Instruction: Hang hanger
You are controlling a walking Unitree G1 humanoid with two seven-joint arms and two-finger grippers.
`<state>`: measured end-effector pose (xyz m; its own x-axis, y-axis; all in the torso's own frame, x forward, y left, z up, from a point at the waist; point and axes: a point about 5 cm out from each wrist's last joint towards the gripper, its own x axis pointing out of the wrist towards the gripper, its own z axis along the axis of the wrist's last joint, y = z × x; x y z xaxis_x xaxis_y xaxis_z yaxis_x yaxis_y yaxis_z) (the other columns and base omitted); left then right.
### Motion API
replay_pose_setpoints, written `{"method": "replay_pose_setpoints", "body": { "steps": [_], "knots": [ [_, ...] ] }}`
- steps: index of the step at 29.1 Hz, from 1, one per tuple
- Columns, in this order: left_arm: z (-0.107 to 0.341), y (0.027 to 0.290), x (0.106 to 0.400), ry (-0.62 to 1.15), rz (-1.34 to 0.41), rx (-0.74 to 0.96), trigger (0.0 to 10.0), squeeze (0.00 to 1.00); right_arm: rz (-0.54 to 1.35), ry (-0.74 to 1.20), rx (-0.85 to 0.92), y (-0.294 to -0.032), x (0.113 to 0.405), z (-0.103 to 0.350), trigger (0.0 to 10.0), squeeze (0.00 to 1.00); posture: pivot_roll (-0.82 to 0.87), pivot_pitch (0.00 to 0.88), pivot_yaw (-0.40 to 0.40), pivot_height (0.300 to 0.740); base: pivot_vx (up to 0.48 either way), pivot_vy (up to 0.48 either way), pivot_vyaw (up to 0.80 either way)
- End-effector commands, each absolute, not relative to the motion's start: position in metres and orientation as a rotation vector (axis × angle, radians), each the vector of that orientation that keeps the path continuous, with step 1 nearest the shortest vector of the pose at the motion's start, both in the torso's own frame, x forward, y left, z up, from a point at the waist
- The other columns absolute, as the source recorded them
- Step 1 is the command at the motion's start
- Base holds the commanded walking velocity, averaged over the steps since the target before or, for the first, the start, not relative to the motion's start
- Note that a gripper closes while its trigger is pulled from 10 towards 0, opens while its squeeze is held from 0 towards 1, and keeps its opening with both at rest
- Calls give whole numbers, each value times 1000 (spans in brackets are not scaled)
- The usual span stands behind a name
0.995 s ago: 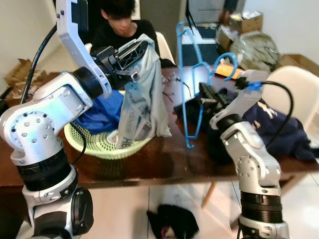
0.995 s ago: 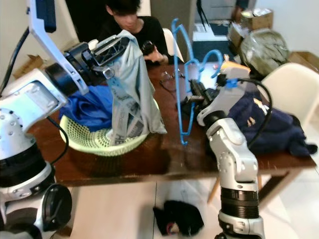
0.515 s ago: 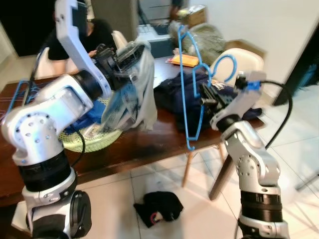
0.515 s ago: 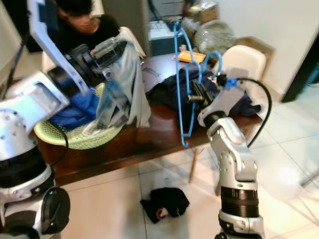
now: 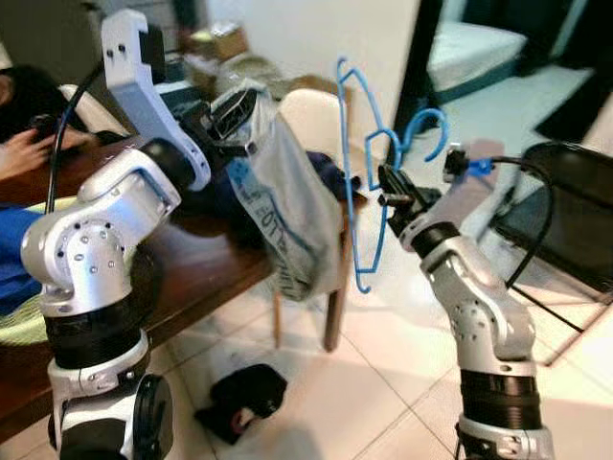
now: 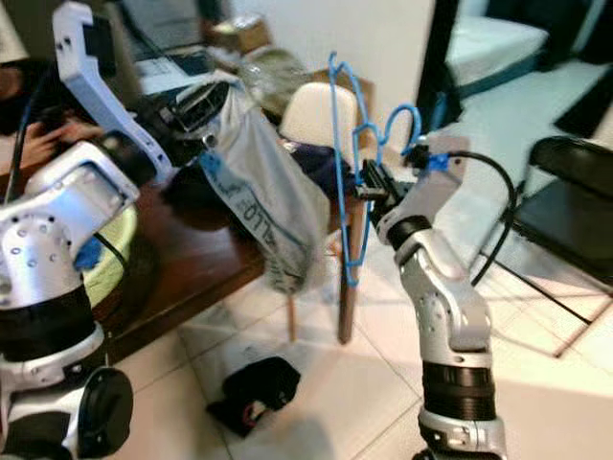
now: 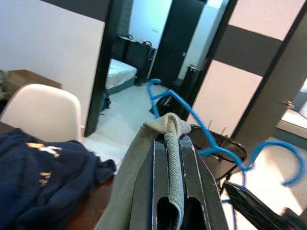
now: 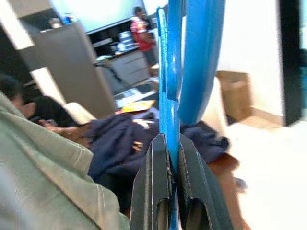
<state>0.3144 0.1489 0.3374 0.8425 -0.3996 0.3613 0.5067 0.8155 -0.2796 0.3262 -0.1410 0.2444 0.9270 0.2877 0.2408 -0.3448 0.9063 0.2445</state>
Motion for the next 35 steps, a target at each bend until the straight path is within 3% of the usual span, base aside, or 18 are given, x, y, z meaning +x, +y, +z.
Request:
{"method": "replay_pose_setpoints", "body": {
  "steps": [1, 7, 8, 10, 12, 15, 22, 35],
  "knots": [
    [321, 153, 322, -254, -417, -370, 10000, 0, 428, -158, 246, -132, 320, 238, 10000, 0, 77, 47, 16, 735, 0, 0, -800],
    [308, 160, 327, -226, -379, -387, 10000, 0, 474, -111, 172, -151, 309, 228, 10000, 0, 70, 46, 12, 735, 0, 0, -800],
    [306, 161, 330, -229, -372, -394, 10000, 0, 535, -72, 98, -170, 296, 223, 10000, 0, 43, 48, 20, 735, 0, 0, -800],
    [307, 160, 333, -237, -372, -394, 10000, 0, 614, -21, 36, -184, 282, 219, 10000, 0, 35, 46, 25, 735, 0, 0, -713],
    [307, 160, 333, -237, -372, -394, 10000, 0, 614, -21, 36, -184, 282, 219, 10000, 0, 35, 46, 25, 735, 0, 0, -625],
    [316, 163, 339, -273, -363, -377, 10000, 0, 775, 74, -57, -198, 253, 212, 10000, 0, 18, 44, 35, 735, 0, 0, 0],
    [342, 172, 346, -359, -340, -382, 10000, 0, 928, 156, -91, -201, 229, 215, 10000, 0, 11, 37, 42, 735, 0, 0, 0],
    [361, 167, 351, -426, -340, -351, 10000, 0, 1020, 38, -133, -193, 232, 243, 10000, 0, 10, 0, 61, 735, 0, 0, 0]
  ]
}}
